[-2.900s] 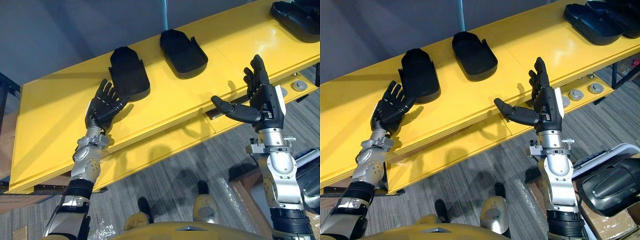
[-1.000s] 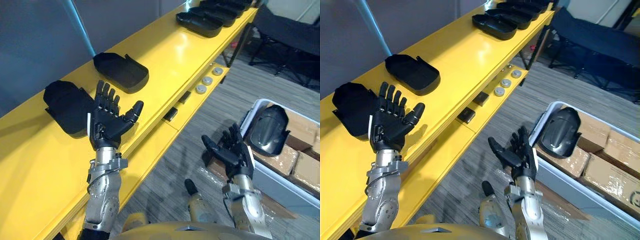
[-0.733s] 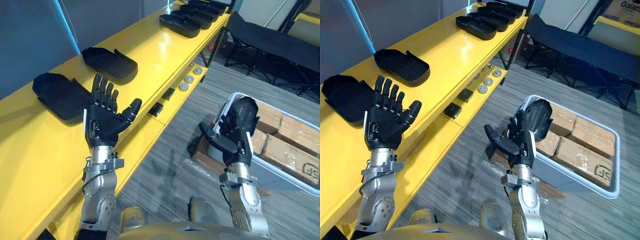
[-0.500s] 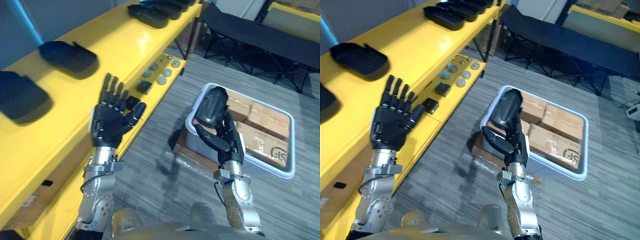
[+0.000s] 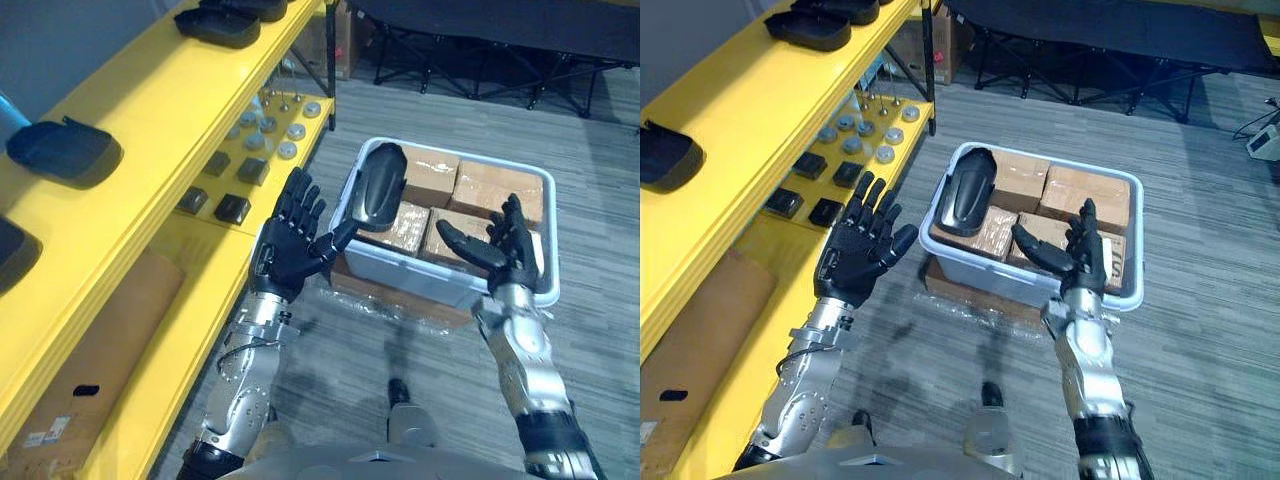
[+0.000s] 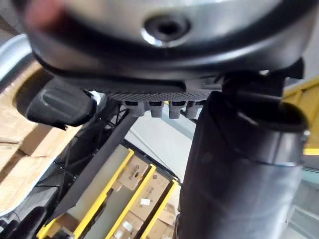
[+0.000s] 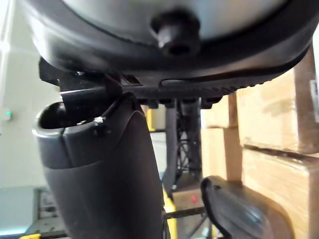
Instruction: Walk over and take three plastic housings, then place them on the shelf
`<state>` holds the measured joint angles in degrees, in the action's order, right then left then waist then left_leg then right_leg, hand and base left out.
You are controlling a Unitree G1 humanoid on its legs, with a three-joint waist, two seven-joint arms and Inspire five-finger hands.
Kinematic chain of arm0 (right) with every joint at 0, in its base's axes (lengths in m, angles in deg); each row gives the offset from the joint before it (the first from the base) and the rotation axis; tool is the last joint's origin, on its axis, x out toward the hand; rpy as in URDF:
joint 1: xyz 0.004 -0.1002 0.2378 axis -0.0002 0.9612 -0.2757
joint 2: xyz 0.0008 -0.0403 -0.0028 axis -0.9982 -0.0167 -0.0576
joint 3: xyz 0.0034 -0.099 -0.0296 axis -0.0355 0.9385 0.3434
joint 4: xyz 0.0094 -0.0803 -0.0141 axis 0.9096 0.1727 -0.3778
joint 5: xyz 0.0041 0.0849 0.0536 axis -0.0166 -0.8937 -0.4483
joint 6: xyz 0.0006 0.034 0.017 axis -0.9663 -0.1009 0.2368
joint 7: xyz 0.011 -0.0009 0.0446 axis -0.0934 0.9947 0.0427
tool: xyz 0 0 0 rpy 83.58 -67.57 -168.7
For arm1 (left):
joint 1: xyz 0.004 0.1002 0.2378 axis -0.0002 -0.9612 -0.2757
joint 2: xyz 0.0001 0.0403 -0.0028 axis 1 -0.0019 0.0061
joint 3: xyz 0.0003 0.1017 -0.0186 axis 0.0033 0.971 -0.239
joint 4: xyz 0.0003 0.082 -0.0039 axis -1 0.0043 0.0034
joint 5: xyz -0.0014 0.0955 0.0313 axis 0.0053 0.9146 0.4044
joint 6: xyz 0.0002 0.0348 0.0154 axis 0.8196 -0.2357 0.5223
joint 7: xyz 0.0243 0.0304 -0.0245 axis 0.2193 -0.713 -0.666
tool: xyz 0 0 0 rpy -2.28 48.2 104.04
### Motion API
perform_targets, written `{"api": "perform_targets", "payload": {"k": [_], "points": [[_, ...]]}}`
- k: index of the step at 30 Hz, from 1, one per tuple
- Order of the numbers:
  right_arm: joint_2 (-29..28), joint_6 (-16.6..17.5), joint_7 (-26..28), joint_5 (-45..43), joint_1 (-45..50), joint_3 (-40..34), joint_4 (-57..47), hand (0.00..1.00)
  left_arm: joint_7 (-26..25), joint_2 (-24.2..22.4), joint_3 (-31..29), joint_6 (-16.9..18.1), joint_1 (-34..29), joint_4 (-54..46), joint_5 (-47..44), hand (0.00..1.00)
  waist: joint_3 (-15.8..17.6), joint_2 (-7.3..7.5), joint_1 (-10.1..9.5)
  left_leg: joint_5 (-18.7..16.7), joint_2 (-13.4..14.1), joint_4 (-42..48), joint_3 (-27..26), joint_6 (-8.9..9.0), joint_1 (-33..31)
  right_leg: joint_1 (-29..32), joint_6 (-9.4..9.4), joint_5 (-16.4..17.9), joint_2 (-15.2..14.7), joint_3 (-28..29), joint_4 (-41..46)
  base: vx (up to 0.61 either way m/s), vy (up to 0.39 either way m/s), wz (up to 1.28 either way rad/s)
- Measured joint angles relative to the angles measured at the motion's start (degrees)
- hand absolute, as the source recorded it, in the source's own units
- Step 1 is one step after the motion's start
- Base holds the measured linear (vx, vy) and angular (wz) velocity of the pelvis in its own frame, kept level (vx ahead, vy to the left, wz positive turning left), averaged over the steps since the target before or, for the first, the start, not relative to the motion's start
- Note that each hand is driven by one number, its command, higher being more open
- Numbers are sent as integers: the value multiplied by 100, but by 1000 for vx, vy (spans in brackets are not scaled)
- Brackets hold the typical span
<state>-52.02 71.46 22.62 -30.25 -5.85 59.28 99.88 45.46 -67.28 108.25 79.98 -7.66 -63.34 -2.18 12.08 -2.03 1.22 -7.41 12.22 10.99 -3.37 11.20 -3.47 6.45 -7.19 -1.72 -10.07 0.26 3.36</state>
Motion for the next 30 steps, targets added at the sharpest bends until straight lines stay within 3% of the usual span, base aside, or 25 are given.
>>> {"api": "perform_targets", "payload": {"k": [2, 4, 6, 7, 9, 18, 22, 25, 30], "points": [[59, -114, -82, -55, -703, 9, 758, 100, -13, 157, 27, -143, 2, 0, 228, 100, 82, 23, -155, -129, -106, 273, -31, -60, -133, -57, 131, -197, -123, -81, -256, -137, 135, -14], [228, -124, -76, -57, -1202, 32, 1299, 100, -56, 174, 58, -222, 78, -1, 434, 100, 157, -47, -220, -269, -123, 607, 38, -84, -377, -51, 140, -320, -161, -174, -351, -68, 97, 2], [407, -133, -71, -57, -1681, 54, 1810, 100, -155, 186, 94, -336, 200, 2, 592, 100, 211, -79, -290, -280, -123, 810, 85, -93, -596, -38, 31, -518, -165, -254, -477, -10, 34, 2], [500, -131, -75, -55, -1934, 69, 2030, 100, -177, 233, 90, -348, 316, 35, 638, 100, 302, -90, -310, -279, -119, 856, 122, -94, -658, -34, -110, -683, -164, -384, -534, 0, 0, 0], [862, -129, -152, -67, -2494, 72, 2353, 100, -187, 235, 71, -347, 698, 65, 639, 100, 590, -150, -379, -270, -111, 928, 219, -99, -865, 2, -150, -846, -154, -694, -656, -23, -12, 12], [1473, -246, -658, -396, -3860, 97, 3460, 100, -357, 300, 70, -322, 1013, 790, 1035, 100, 1060, -224, -433, -215, -155, 1043, 532, -142, -1199, 59, -133, -939, -156, -1099, -652, -5, 16, 16], [1655, -502, -734, -556, -4385, 98, 4018, 100, -620, 304, 165, -322, 1116, 1237, 1308, 100, 1145, -249, -581, -211, -173, 1076, 575, -148, -1238, 55, -135, -941, -172, -1172, -636, -15, 25, 8], [1663, -600, -733, -555, -4588, 87, 4286, 100, -859, 304, 269, -320, 1363, 1626, 1360, 100, 1162, -264, -564, -196, -185, 1109, 659, -145, -1323, 57, -135, -941, -171, -1258, -633, -25, 14, 13], [1761, -1065, -734, -561, -4882, -59, 4788, 100, -1402, 192, 338, -280, 1700, 2113, 1663, 100, 1294, -307, -580, -187, -184, 1191, 705, -142, -1407, 106, -135, -940, -170, -1282, -556, -22, 14, 2]]}}
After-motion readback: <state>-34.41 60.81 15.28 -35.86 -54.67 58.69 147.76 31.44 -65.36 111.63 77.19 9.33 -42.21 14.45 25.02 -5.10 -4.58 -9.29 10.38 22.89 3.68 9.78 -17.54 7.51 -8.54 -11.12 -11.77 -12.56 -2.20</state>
